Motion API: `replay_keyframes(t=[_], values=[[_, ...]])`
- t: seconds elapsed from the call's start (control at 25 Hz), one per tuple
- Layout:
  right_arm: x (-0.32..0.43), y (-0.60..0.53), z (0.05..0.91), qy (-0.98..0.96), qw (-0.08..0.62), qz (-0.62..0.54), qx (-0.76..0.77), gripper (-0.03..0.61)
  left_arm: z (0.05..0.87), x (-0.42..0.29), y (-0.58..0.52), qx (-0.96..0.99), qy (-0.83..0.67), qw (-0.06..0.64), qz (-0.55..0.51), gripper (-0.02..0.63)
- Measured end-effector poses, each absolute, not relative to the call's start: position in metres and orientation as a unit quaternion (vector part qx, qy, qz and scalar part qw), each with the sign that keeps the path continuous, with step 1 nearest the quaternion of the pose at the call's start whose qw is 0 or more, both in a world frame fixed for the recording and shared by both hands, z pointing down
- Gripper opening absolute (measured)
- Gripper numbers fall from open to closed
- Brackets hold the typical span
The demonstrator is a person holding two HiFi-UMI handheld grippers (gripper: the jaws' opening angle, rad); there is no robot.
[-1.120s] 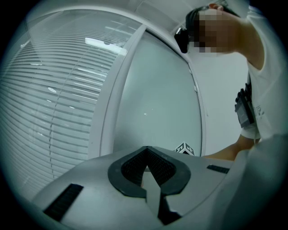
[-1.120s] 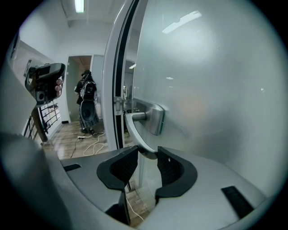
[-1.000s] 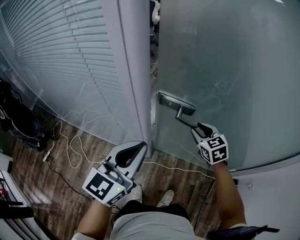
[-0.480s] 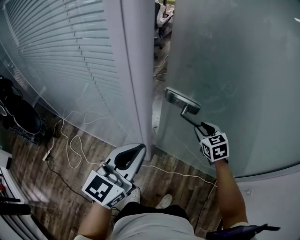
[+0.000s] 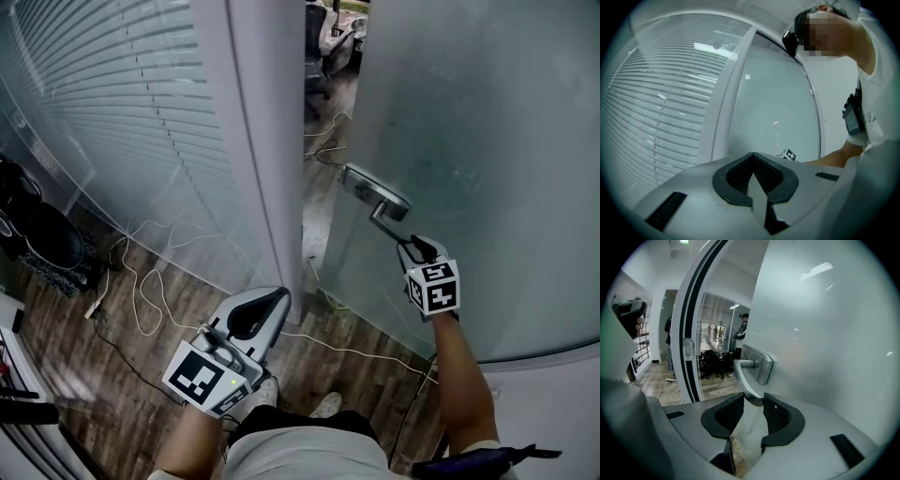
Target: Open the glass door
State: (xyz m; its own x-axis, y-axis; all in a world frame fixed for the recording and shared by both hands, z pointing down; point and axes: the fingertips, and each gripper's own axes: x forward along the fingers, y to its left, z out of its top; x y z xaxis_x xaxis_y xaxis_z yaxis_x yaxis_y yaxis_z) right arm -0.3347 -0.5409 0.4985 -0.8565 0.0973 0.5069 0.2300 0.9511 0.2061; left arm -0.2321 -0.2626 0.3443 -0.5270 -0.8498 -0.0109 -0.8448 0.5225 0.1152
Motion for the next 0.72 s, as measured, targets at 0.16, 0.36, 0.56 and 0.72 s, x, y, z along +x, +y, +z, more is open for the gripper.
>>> replay_keyframes(t=[0.16, 0.36, 0.56, 0.72], values=[[-0.359, -0.556, 0.492, -0.951, 0.263, -0.134, -0.087, 0.132, 0.339, -0.248, -0.272, 0.482, -0.874, 0.026, -0.055, -0.002], [-0.379, -0.564, 0.483, -0.955, 0.252, -0.142, -0.07, 0.132, 0.336, -0.258, -0.27, 0.478, -0.876, 0.026, -0.056, -0.002], [-0.389, -0.576, 0.484, -0.956, 0.254, -0.134, -0.056, 0.132, 0.336, -0.257, -0.266, 0.475, -0.878, 0.021, -0.054, -0.002], [-0.395, -0.584, 0.487, -0.959, 0.252, -0.126, -0.037, 0.132, 0.34, -0.255, -0.26, 0.474, -0.879, 0.021, -0.053, -0.002]])
